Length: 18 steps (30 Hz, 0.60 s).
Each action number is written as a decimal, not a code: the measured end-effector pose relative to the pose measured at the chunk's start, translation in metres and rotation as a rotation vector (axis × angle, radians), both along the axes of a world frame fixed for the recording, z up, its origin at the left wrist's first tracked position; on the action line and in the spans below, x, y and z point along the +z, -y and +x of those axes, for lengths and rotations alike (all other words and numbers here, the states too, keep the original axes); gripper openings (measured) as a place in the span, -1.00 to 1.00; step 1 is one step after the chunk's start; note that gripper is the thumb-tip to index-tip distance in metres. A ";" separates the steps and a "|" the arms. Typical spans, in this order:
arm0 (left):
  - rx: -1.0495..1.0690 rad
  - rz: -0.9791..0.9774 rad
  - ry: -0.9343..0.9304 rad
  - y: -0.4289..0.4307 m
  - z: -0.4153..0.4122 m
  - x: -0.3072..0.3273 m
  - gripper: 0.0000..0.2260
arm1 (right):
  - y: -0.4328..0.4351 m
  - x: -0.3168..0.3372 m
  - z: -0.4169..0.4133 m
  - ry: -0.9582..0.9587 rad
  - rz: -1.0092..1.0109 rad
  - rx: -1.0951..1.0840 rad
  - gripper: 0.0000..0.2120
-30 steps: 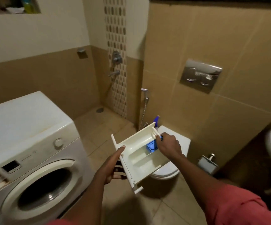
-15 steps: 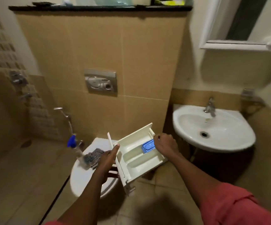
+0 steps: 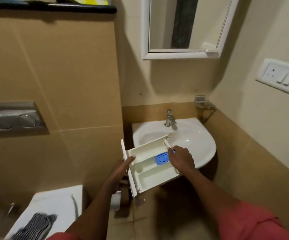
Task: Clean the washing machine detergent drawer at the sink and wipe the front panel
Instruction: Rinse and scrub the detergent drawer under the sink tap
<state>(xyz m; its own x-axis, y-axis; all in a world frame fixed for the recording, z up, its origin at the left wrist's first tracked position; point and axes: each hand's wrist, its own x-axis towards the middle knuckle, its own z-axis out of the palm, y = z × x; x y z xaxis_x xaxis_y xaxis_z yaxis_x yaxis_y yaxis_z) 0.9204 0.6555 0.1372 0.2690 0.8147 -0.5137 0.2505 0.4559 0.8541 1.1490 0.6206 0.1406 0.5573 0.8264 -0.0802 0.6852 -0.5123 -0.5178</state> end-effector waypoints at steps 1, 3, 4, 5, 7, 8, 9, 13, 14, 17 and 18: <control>-0.033 0.009 -0.007 -0.010 0.009 0.002 -0.69 | -0.006 0.000 0.009 0.010 -0.010 -0.019 -0.63; -0.090 0.038 -0.023 -0.034 0.029 0.003 -0.85 | -0.019 0.000 0.028 0.028 -0.030 -0.059 -0.63; -0.115 0.044 -0.026 -0.046 0.038 0.003 -0.87 | -0.027 0.001 0.036 0.038 -0.040 -0.077 -0.63; -0.133 0.040 -0.026 -0.059 0.046 0.006 -0.85 | -0.034 0.002 0.045 0.045 -0.048 -0.097 -0.62; -0.159 0.006 -0.007 -0.087 0.065 0.006 -0.72 | -0.048 0.005 0.063 0.053 -0.062 -0.134 -0.62; -0.178 0.008 0.006 -0.101 0.075 0.003 -0.65 | -0.053 0.005 0.072 0.051 -0.071 -0.153 -0.62; -0.197 0.016 0.015 -0.113 0.085 -0.001 -0.57 | -0.057 0.005 0.080 0.047 -0.085 -0.174 -0.61; -0.231 0.036 -0.011 -0.146 0.120 -0.023 -0.28 | -0.066 -0.004 0.110 0.036 -0.138 -0.235 -0.59; -0.232 0.017 -0.013 -0.151 0.128 -0.024 -0.28 | -0.069 -0.008 0.117 0.030 -0.145 -0.242 -0.59; -0.255 -0.022 -0.024 -0.160 0.149 -0.027 -0.34 | -0.077 -0.019 0.139 0.018 -0.154 -0.246 -0.58; -0.259 -0.023 -0.031 -0.163 0.155 -0.028 -0.34 | -0.080 -0.022 0.145 0.011 -0.157 -0.244 -0.58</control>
